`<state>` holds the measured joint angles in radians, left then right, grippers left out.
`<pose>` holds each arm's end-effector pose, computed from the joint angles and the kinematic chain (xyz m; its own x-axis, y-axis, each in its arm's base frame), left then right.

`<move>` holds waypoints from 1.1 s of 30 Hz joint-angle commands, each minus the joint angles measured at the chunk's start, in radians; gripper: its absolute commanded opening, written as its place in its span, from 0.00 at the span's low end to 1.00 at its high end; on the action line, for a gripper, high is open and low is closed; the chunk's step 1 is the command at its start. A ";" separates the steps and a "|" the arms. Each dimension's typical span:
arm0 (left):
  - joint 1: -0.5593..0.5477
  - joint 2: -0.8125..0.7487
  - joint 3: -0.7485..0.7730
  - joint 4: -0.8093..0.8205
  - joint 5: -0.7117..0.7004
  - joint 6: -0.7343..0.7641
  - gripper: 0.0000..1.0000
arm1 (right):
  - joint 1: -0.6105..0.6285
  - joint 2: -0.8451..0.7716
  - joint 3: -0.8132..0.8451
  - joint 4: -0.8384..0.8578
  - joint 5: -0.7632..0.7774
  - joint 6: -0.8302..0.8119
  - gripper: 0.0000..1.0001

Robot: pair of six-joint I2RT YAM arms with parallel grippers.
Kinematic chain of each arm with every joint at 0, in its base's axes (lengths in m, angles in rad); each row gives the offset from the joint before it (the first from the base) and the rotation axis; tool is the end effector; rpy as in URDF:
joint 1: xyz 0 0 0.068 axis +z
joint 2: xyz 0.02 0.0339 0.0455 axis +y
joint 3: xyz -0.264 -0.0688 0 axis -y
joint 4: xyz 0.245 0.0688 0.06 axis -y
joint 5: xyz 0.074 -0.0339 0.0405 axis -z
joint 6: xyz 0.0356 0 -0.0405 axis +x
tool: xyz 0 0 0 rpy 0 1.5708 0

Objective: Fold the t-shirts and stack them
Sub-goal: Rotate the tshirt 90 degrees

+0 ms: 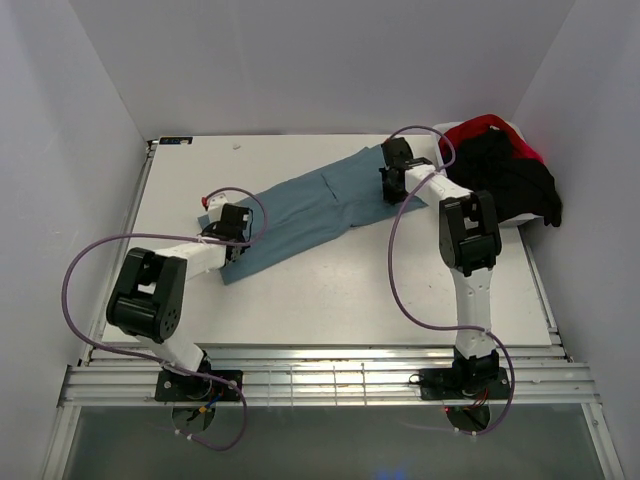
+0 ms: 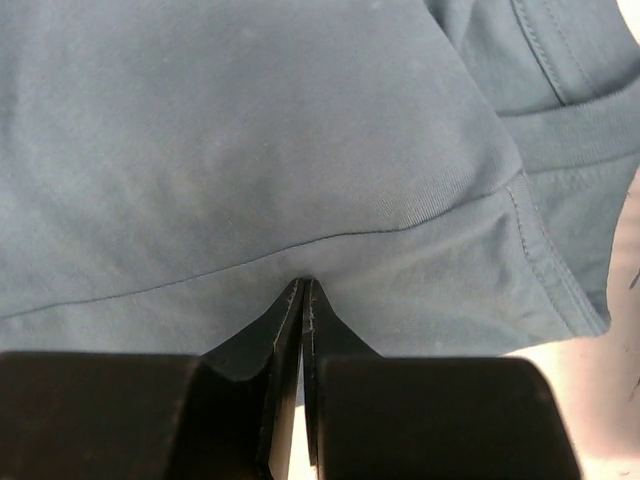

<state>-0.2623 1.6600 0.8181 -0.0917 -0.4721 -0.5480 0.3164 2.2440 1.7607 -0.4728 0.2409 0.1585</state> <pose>0.3078 -0.0659 0.1487 -0.6468 -0.3068 -0.6983 -0.4303 0.9027 0.0020 0.4703 0.1450 0.1705 -0.7937 -0.0986 -0.6002 -0.0467 0.9937 -0.1014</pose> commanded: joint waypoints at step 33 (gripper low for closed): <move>-0.642 -0.507 -0.341 -0.364 0.026 -0.638 0.00 | -0.039 0.279 0.385 0.135 -0.368 0.072 0.12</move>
<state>-0.8280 1.0950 0.4469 -0.4644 -0.4137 -1.0996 0.2699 2.4840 2.1162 -0.3996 0.0254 0.1734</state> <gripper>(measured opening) 0.019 0.116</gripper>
